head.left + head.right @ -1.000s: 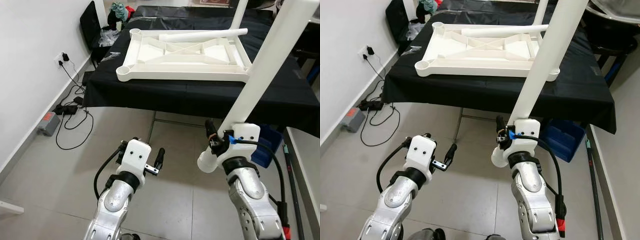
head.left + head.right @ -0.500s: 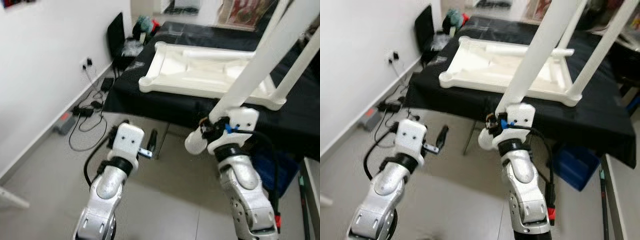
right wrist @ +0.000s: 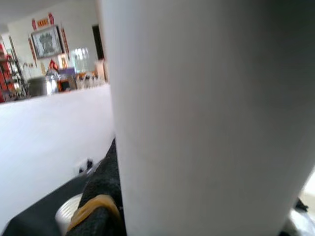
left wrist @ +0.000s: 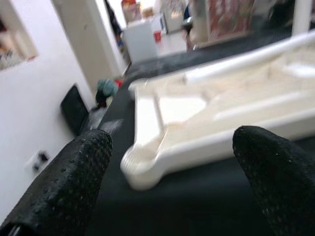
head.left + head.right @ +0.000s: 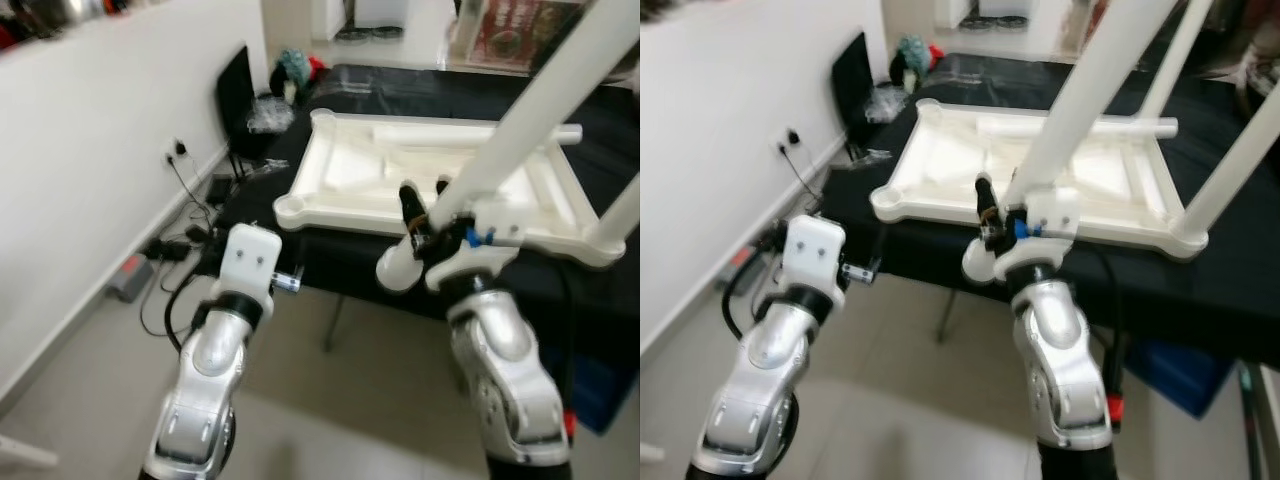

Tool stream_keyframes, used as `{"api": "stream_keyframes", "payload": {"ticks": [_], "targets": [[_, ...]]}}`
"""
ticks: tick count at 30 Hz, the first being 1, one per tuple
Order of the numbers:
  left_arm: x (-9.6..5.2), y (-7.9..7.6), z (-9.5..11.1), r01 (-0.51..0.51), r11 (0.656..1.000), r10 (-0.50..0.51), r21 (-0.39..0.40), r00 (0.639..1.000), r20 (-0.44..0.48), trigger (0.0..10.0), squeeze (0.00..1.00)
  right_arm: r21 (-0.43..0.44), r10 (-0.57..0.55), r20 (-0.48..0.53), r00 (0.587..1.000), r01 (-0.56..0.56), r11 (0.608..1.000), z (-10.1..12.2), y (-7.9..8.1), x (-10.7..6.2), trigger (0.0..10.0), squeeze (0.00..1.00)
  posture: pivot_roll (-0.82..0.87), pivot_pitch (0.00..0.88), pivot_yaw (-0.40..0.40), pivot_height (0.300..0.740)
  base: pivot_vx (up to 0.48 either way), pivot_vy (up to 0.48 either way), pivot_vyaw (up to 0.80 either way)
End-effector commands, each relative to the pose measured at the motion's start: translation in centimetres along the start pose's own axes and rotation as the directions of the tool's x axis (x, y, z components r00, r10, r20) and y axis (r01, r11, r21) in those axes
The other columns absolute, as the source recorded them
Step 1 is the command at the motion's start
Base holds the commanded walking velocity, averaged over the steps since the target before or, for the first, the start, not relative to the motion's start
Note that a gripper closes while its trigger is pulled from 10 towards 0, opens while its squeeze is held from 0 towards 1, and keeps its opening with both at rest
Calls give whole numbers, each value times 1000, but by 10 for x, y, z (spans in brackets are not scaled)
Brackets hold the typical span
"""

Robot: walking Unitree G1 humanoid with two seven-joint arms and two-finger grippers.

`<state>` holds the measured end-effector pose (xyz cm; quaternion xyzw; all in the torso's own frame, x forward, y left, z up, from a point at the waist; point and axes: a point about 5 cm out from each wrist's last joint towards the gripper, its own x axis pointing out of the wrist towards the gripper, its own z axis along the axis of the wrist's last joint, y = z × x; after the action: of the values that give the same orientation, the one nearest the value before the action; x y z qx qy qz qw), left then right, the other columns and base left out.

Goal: Building children table

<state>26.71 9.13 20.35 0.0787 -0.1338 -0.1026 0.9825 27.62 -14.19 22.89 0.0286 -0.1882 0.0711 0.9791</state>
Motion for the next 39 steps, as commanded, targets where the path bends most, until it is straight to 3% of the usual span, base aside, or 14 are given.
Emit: {"api": "stream_keyframes", "payload": {"ticks": [1,8,26,34,39], "targets": [[1,-1,3,6,1000,-6,5,1000,9,10000,0,9,5,10,1000,-6,1000,3,0,0,10000,0,84,71,-15,740,480,0,0],[4,1,7,-8,1000,8,-3,1000,17,10000,0,27,23,25,999,-24,999,7,1,4,10000,0,86,62,-12,740,421,0,0],[5,5,7,-46,998,46,-37,999,-5,10000,0,43,97,97,991,-101,994,29,1,27,10000,0,97,89,-28,740,0,-37,0],[4,6,6,-40,998,39,-38,999,-20,10000,0,54,97,89,991,-102,993,28,3,27,10000,0,95,100,-28,740,0,480,0],[5,6,4,-54,998,53,-36,998,-35,10000,0,59,90,77,993,-95,994,27,3,26,10000,0,87,119,-27,740,0,0,0]]}}
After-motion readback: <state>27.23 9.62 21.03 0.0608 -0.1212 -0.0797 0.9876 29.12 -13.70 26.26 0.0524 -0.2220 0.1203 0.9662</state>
